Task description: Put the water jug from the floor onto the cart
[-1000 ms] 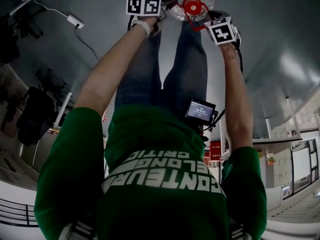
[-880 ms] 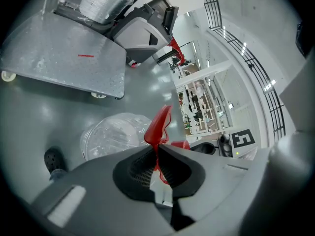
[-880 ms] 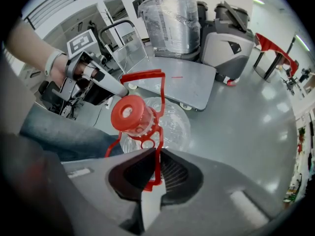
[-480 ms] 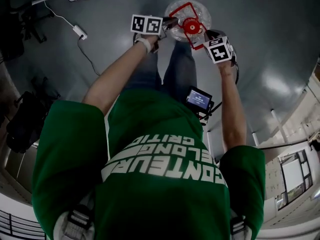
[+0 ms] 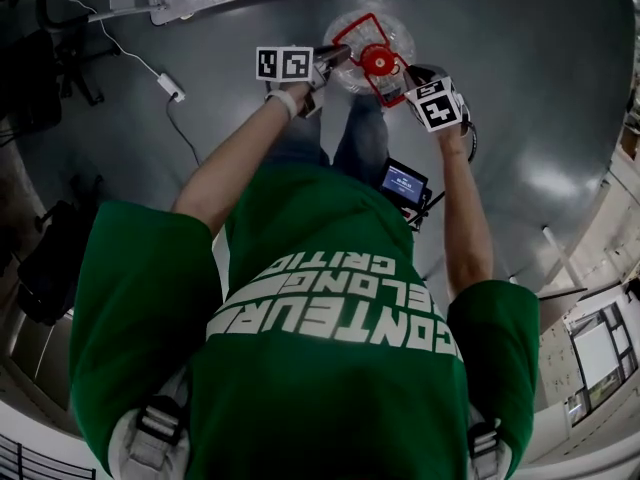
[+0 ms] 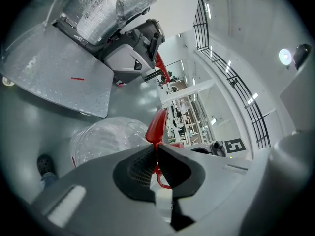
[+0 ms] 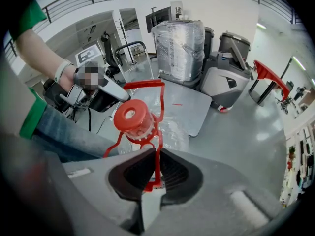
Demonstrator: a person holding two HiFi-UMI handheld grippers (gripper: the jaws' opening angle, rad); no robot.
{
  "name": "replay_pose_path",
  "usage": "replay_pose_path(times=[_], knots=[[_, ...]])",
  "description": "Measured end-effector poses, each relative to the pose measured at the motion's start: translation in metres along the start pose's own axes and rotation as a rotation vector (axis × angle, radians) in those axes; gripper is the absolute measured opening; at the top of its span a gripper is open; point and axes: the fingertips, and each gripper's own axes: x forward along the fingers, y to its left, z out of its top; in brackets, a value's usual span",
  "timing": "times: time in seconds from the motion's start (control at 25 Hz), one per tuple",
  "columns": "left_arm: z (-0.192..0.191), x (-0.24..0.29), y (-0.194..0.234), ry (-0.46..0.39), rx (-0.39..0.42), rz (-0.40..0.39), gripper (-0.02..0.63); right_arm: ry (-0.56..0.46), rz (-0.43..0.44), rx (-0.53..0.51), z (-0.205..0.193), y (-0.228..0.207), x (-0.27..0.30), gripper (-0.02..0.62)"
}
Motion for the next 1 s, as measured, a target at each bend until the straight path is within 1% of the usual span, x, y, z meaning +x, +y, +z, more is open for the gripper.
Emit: replay_pose_path(times=[0.12, 0.32, 0.68, 1.0], knots=[[0.017, -0.015, -0.010, -0.034, -0.005, -0.028, 0.021, -0.016, -0.010, -0.021, 0.022, 0.002, -0.010, 0.020], [0.031, -0.036, -0.030, -0.074, -0.015, -0.060, 0.021, -0.049, -0.028, -0.041, 0.043, 0.008, -0.033, 0.020], [0.043, -0.057, -0.056, -0.125, -0.027, -0.107, 0.020, -0.073, -0.052, -0.092, 0.063, 0.013, -0.060, 0.020], [0.050, -0.072, -0.066, -0.140, -0.020, -0.100, 0.020, -0.092, -0.036, -0.130, 0.078, 0.018, -0.069, 0.020]])
